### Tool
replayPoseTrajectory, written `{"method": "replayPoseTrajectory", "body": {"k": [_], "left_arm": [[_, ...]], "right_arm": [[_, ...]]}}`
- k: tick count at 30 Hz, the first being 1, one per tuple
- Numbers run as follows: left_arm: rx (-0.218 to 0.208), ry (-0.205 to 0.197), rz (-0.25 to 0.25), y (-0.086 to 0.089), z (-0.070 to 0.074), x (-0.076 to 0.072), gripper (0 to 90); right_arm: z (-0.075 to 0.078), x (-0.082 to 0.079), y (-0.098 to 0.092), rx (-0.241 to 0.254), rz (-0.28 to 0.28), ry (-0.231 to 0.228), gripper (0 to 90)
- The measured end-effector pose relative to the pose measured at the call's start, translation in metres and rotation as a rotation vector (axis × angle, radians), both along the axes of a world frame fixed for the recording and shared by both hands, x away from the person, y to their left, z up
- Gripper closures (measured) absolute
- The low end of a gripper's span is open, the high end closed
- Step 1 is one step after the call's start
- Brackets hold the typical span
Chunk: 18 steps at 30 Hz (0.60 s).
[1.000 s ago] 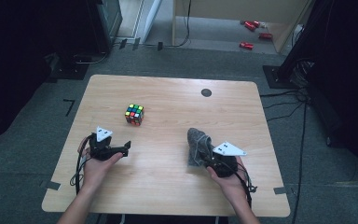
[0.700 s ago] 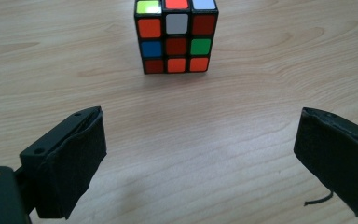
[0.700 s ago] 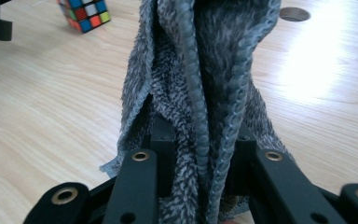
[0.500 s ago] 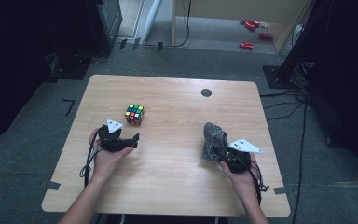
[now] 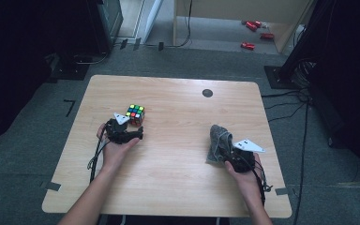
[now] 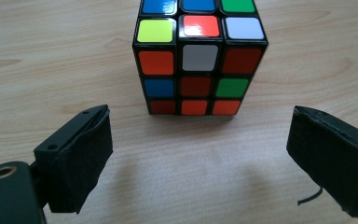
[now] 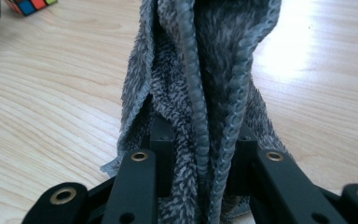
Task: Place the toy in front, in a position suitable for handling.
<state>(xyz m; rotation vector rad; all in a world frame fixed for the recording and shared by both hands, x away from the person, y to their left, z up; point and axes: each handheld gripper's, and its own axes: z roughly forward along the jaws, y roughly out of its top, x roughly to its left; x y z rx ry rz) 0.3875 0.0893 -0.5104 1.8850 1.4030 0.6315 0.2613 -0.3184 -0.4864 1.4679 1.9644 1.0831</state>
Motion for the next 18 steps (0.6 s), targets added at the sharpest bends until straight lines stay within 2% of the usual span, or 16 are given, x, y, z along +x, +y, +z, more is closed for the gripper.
{"method": "replayPoseTrajectory", "body": {"k": [13,18], "left_arm": [[0.034,0.001,0.042,-0.007,-0.003,0.027,7.8],[0.041,-0.003,0.04,-0.011,-0.002,0.033,8.5]], "right_arm": [[-0.01,0.003,0.003,-0.028,0.001,0.029,69.7],[-0.011,0.003,0.003,-0.031,0.002,0.036,69.4]]}}
